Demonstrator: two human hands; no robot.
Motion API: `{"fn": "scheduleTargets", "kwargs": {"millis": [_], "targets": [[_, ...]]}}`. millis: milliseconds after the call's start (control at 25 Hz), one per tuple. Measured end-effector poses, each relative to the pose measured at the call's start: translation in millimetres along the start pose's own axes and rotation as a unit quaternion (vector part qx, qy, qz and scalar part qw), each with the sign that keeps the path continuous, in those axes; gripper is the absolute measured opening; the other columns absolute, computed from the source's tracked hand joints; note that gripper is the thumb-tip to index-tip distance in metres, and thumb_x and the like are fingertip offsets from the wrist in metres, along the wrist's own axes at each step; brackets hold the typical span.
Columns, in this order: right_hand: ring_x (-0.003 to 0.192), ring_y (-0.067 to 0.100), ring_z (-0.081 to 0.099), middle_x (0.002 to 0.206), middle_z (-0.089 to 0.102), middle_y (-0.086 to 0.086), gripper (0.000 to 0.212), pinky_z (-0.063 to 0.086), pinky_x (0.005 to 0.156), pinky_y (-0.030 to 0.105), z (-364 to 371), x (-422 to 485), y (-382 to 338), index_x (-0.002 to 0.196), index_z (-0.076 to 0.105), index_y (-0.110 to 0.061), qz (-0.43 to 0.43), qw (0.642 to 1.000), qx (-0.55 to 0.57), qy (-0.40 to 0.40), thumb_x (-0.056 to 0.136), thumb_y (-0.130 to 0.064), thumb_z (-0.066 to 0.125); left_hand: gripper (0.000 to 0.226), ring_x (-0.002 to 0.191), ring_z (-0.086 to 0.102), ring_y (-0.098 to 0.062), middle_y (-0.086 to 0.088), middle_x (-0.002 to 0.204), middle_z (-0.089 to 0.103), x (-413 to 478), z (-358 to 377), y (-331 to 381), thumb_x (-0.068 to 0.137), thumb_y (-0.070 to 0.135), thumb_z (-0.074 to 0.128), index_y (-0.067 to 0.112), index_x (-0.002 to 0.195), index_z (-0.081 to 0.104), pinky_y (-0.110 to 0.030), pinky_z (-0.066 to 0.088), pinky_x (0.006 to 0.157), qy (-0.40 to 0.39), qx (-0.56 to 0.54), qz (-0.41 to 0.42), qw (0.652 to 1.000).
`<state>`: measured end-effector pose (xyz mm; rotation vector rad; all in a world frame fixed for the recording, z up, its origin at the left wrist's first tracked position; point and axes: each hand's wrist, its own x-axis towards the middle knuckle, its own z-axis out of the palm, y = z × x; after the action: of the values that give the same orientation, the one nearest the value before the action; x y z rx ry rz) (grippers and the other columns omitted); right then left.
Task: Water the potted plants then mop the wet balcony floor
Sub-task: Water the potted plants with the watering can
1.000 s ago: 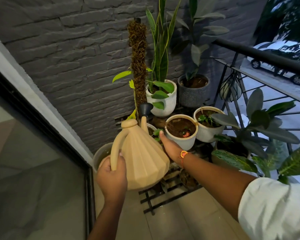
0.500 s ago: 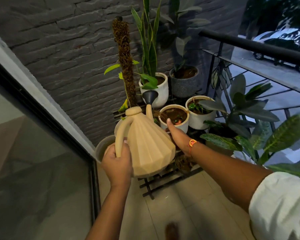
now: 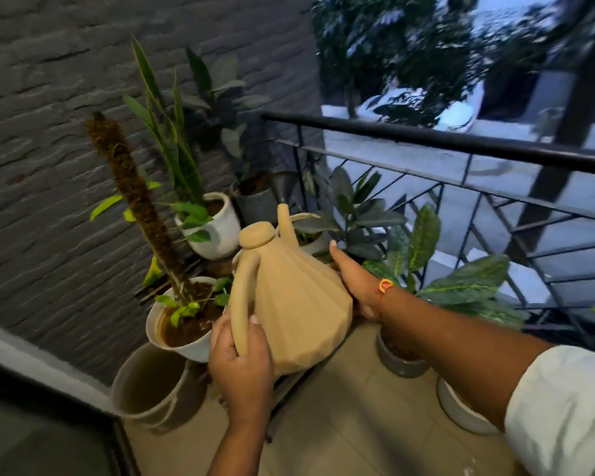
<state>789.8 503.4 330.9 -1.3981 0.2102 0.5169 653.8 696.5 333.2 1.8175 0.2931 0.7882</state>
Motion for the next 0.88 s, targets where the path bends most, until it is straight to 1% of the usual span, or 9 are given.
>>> {"fn": "scheduleTargets", "kwargs": {"millis": [120,200,280,320,400,480,560,760,880], "targets": [[0.103,0.039,0.069,0.107,0.074,0.019,0.074,0.051,0.101,0.057,-15,-16,-14,0.099,0.070,-0.011,-0.065,0.992,-0.006,0.107,0.094,-0.076,0.035,0.067,0.154,0.031,-0.007,0.049,0.153,0.031,-6,5,-4,0.089,0.052,0.060,0.065,0.150,0.032,-0.044,0.032,0.123,-0.141,-0.003,0.023,0.990],[0.108,0.043,0.066,0.110,0.072,0.022,0.066,0.049,0.102,0.060,-25,-26,-22,0.095,0.069,-0.015,-0.104,0.980,-0.016,0.169,0.099,-0.070,0.034,0.084,0.156,0.029,-0.012,0.034,0.165,0.028,-6,7,-14,0.087,0.052,0.068,0.074,0.149,0.016,-0.043,0.031,0.125,-0.244,0.010,0.022,0.969],[0.106,0.041,0.067,0.107,0.073,0.020,0.060,0.049,0.101,0.060,-35,-37,-26,0.088,0.070,-0.022,-0.127,0.970,-0.030,0.206,0.100,-0.069,0.034,0.095,0.142,0.051,-0.026,-0.006,0.160,0.047,-3,10,-23,0.081,0.061,0.075,0.044,0.161,0.029,-0.047,0.047,0.115,-0.322,0.024,-0.002,0.947],[0.103,0.040,0.068,0.104,0.074,0.019,0.059,0.050,0.100,0.060,-41,-43,-27,0.087,0.071,-0.023,-0.132,0.965,-0.032,0.224,0.099,-0.069,0.036,0.091,0.132,0.059,-0.029,-0.019,0.153,0.051,-1,13,-25,0.076,0.067,0.076,0.027,0.153,0.049,-0.047,0.053,0.107,-0.353,0.019,-0.002,0.936],[0.099,0.035,0.070,0.100,0.075,0.013,0.055,0.052,0.098,0.057,-56,-55,-22,0.093,0.072,-0.026,-0.128,0.955,-0.027,0.267,0.096,-0.071,0.040,0.052,0.127,0.060,-0.037,-0.032,0.146,0.051,0,19,-27,0.071,0.066,0.080,0.026,0.103,0.075,-0.045,0.055,0.101,-0.409,0.000,0.007,0.913],[0.105,0.034,0.068,0.112,0.073,0.012,0.056,0.051,0.100,0.057,-77,-68,-12,0.104,0.071,-0.024,-0.116,0.949,-0.024,0.293,0.095,-0.071,0.043,0.029,0.138,0.053,-0.038,-0.029,0.154,0.044,-4,27,-24,0.068,0.056,0.083,0.033,0.080,0.072,-0.041,0.052,0.107,-0.479,-0.011,0.022,0.877],[0.112,0.038,0.065,0.121,0.070,0.017,0.060,0.049,0.103,0.059,-97,-84,2,0.114,0.070,-0.017,-0.103,0.945,-0.030,0.308,0.096,-0.068,0.046,0.027,0.148,0.044,-0.032,-0.015,0.168,0.029,-11,36,-20,0.065,0.056,0.085,0.037,0.080,0.074,-0.040,0.050,0.110,-0.544,-0.025,0.046,0.837],[0.105,0.042,0.067,0.109,0.072,0.022,0.060,0.049,0.101,0.059,-143,-153,45,0.110,0.072,-0.004,-0.098,0.920,-0.056,0.375,0.094,-0.059,0.052,0.034,0.148,0.003,0.025,0.010,0.176,-0.009,-49,61,0,0.063,0.058,0.086,0.037,0.087,0.076,-0.040,0.038,0.121,-0.641,-0.070,0.090,0.759],[0.094,0.032,0.071,0.096,0.076,0.011,0.044,0.053,0.094,0.052,-170,-209,71,0.094,0.077,-0.017,-0.074,0.907,-0.044,0.413,0.098,-0.054,0.053,0.034,0.157,0.003,0.009,0.009,0.174,-0.019,-84,76,17,0.062,0.057,0.087,0.039,0.090,0.076,-0.042,0.032,0.125,-0.702,-0.084,0.115,0.698]]}}
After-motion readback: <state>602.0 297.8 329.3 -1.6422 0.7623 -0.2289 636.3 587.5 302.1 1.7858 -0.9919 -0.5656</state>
